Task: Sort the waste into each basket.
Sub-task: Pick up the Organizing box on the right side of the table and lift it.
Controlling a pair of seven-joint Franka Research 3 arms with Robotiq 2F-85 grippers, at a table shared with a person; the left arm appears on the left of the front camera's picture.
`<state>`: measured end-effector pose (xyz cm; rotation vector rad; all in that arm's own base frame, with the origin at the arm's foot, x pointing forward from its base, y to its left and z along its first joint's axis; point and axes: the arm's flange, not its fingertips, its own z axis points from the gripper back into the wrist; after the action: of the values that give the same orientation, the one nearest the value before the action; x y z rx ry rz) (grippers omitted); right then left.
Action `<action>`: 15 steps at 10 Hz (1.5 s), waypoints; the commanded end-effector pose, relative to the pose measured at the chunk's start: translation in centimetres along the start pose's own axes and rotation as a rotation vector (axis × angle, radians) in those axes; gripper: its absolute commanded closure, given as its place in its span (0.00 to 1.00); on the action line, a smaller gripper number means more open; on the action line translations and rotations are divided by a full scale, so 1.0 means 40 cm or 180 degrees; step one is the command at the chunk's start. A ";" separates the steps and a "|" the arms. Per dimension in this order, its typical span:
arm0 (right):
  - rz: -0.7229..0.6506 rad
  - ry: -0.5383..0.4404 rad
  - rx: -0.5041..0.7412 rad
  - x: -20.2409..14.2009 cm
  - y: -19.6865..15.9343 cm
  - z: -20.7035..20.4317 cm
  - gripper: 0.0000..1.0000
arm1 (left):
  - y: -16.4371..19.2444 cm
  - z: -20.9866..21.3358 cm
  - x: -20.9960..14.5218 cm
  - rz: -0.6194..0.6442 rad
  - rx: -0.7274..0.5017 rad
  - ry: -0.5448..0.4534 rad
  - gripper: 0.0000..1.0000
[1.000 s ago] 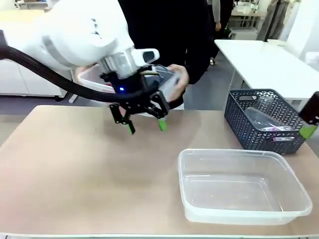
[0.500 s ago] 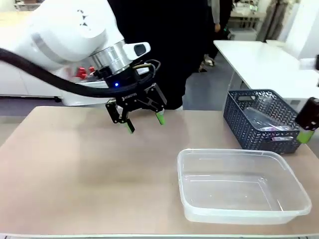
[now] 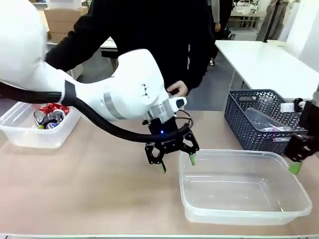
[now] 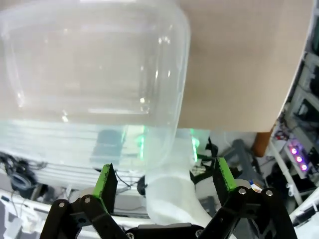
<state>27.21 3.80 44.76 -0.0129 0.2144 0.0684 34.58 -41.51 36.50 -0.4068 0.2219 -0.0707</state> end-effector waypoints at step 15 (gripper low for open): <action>0.0160 0.0235 -0.0001 0.044 -0.063 -0.277 0.00 | -0.020 -0.044 -0.110 -0.0079 0.0335 -0.0277 0.00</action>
<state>31.95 2.06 37.40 -0.0035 0.3077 0.0937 29.94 -42.23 36.16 -0.3212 0.1511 -0.1039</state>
